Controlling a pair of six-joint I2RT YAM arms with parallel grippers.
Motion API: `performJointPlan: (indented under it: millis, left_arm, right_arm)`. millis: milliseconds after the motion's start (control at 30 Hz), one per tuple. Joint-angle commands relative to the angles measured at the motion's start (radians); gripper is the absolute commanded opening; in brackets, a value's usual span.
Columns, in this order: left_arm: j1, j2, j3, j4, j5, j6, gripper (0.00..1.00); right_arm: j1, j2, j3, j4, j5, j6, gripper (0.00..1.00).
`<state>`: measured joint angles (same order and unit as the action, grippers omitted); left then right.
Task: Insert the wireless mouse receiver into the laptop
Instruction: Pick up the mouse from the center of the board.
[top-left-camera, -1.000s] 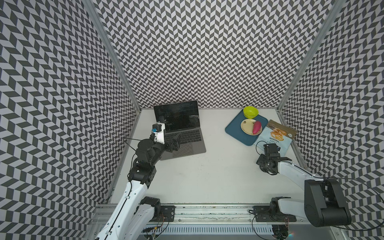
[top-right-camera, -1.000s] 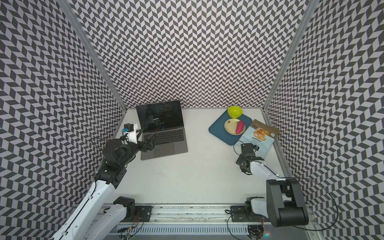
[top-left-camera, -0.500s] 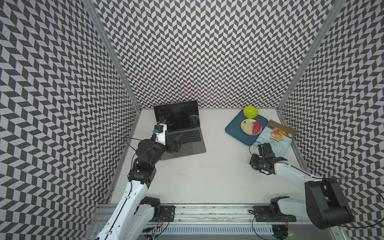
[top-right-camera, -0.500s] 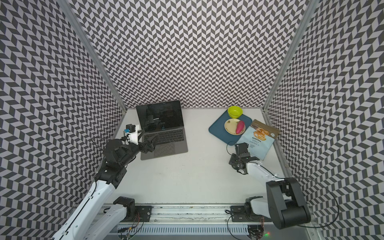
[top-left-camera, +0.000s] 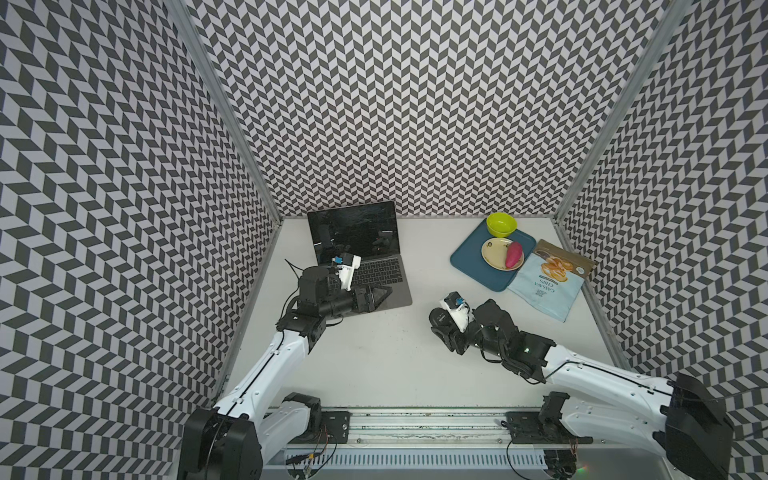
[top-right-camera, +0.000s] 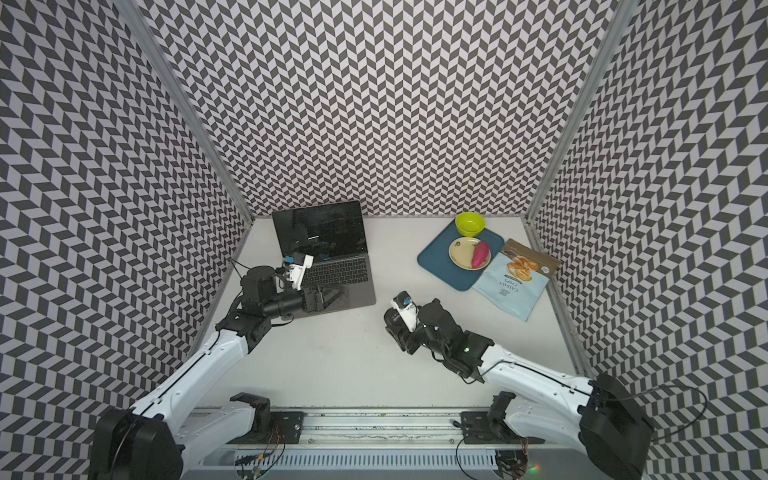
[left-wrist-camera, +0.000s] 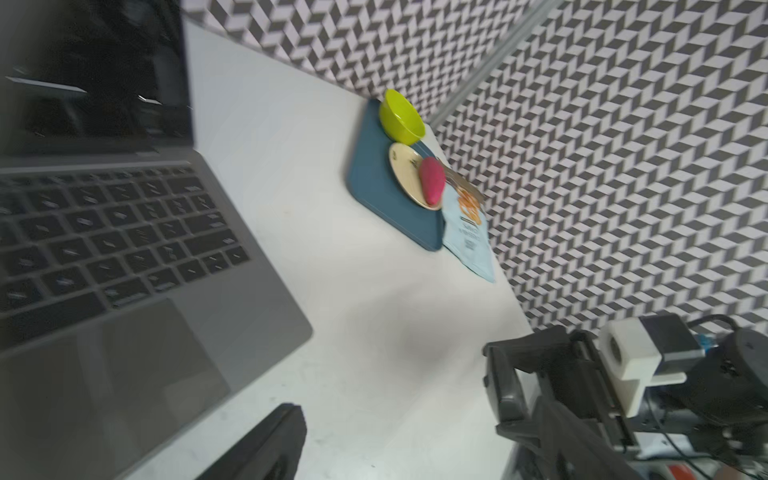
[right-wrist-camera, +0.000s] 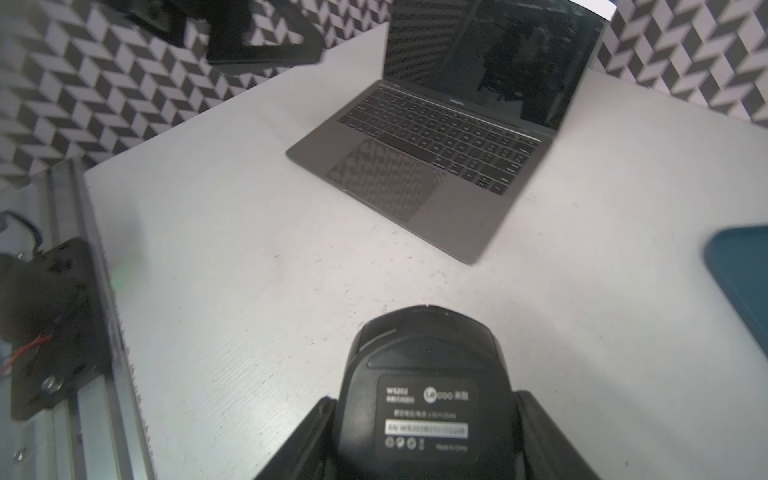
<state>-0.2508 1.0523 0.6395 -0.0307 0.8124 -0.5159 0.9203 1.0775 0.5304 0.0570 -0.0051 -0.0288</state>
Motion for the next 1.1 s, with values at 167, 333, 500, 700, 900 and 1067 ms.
performJointPlan:
  millis: [167, 333, 500, 700, 900, 1067]
  left_arm:
    - [-0.131, -0.016, -0.047, -0.037, 0.148, -0.098, 0.96]
    - [-0.199, -0.002, -0.060, -0.036, 0.143, -0.101, 0.90]
    - [-0.250, 0.022, -0.059, -0.029, 0.111, -0.098, 0.91]
    - [-0.306, 0.084, -0.055, 0.004, 0.078, -0.106, 0.80]
    - [-0.348, 0.129, -0.058, 0.066, 0.075, -0.135, 0.59]
    - [-0.363, 0.138, -0.079, 0.068, 0.080, -0.130, 0.42]
  right_arm:
    - [0.150, 0.015, 0.011, 0.197, 0.105, -0.264, 0.38]
    - [0.178, 0.030, 0.019, 0.217, 0.108, -0.278, 0.38]
    - [0.201, 0.050, 0.021, 0.227, 0.113, -0.278, 0.38]
    - [0.222, 0.070, 0.026, 0.236, 0.128, -0.280, 0.38]
    - [0.233, 0.101, 0.027, 0.241, 0.170, -0.269, 0.38]
    - [0.233, 0.101, 0.013, 0.261, 0.223, -0.219, 0.38]
